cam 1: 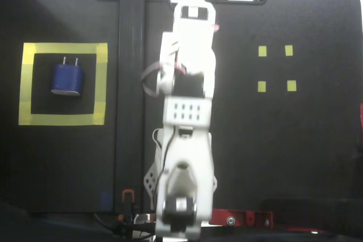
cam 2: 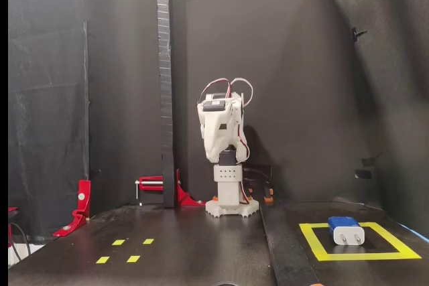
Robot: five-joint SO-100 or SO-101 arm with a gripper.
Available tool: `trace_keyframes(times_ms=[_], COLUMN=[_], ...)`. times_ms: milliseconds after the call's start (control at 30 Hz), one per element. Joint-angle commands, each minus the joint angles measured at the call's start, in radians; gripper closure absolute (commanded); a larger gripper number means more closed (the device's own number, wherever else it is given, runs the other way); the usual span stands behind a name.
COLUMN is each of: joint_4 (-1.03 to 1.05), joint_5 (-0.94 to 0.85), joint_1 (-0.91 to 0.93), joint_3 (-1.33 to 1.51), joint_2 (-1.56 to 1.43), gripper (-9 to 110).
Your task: Grasp the block and place it in the designated area.
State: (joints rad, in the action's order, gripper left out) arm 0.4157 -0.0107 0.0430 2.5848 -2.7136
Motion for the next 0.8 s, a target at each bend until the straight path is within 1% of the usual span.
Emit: trace_keyframes(times_ms=[0,133,500,633,767], joint_4=[-0.069,-0.123,-0.153,-0.141,-0.069], joint_5=[0.000,0.000,-0.006,-0.008,-0.011], joint_1=[-0.009,-0.014,-0.029,-0.026,-0.023], joint_3=[0.077,0.202,0.468,0.528,0.545], joint_2=[-0.110,-0.239,-0.531,-0.569,-0.592], gripper=[101,101,101,101,101])
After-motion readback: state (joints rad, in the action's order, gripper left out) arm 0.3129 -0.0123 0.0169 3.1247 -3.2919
